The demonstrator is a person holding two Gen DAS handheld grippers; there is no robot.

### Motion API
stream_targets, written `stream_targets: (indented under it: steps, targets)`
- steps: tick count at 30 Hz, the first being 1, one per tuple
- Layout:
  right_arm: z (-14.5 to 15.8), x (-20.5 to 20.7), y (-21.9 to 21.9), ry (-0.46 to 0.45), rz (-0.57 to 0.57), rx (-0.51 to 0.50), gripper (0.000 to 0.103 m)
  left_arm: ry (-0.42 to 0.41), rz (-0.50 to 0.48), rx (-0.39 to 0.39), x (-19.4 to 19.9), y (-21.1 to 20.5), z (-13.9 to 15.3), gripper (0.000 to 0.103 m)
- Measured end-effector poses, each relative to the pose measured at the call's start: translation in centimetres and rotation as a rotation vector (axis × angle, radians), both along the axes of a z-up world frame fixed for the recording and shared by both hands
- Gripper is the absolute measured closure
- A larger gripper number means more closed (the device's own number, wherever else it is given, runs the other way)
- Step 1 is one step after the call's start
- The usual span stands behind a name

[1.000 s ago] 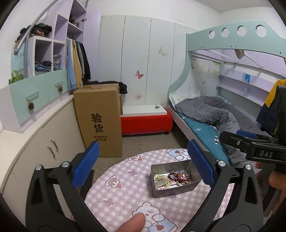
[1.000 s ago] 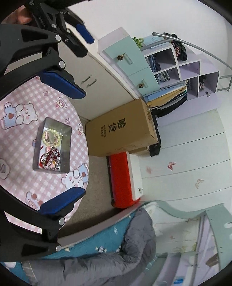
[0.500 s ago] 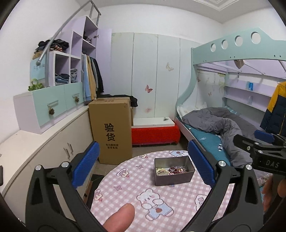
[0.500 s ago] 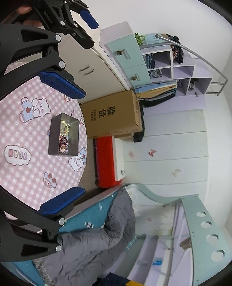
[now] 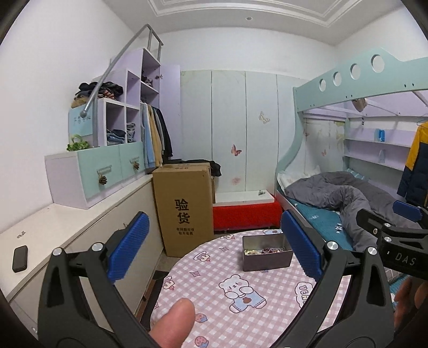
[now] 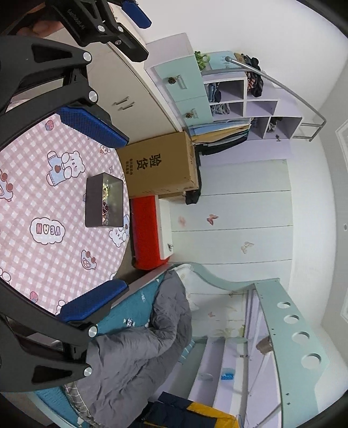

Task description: Organize jewelry

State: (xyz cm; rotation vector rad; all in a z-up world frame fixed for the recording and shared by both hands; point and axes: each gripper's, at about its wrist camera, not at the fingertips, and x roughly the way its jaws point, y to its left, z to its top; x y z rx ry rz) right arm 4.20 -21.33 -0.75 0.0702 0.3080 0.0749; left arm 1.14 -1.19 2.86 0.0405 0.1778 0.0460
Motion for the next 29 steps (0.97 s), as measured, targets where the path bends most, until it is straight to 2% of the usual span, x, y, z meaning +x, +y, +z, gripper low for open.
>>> stream_targets:
  steps: [7,13,19,29]
  targets:
    - [-0.1,-2.1,0.9,-0.036,-0.008,-0.025,0.008,-0.007,0.02,-0.009,-1.5,0.8,-0.1,0.006]
    - [-0.2,-2.4,1.2,-0.043,0.0,-0.029,0.008,0.002,0.007,-0.035,-1.4,1.2,-0.2,0.006]
    - [-0.5,-2.5,1.2,-0.034,0.007,-0.029,0.008,-0.025,-0.021,-0.053,-1.8,1.2,-0.2,0.006]
    - [-0.7,-2.4,1.1,-0.027,0.008,-0.02,0.008,-0.013,0.004,-0.005,-1.7,0.2,-0.1,0.006]
